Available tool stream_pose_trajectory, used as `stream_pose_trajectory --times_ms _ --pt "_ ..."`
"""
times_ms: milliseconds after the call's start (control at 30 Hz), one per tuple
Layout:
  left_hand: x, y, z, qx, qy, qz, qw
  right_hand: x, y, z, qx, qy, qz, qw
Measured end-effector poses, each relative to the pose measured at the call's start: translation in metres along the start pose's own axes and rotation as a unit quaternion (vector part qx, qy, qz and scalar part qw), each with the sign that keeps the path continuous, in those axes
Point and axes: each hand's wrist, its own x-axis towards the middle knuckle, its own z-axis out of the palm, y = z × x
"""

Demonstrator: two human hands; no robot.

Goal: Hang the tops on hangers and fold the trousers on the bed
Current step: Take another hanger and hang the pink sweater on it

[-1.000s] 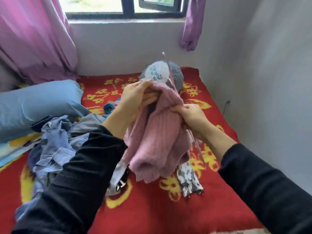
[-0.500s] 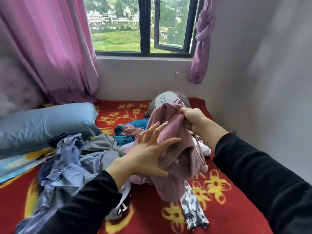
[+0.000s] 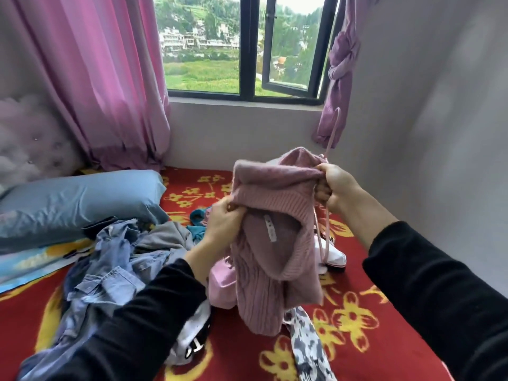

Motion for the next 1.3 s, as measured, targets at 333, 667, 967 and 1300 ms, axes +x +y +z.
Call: stream_pose_trajectory --times_ms 333,667,967,1300 --pt "0.035 0.057 -0.003 0.186 -0.198 0.083 0.959 -0.014 0.038 -0.028 -0.058 -0.106 0.059 0.991" --pt "0.028 0.082 -0.018 0.134 -0.317 0.101 0.934 -0.021 0.059 0.018 -0.106 -0.307 0.07 0.943" --pt "0.019 0.031 -0.064 0.223 -0.104 0.036 0.968 -0.02 0.01 0.058 -0.09 -0.193 -0.115 0.97" --pt "0.085 0.137 -0.067 -0.134 0.063 -0.046 0.988 -0.03 -0.074 0.037 0.006 -0.189 -0.25 0.95"
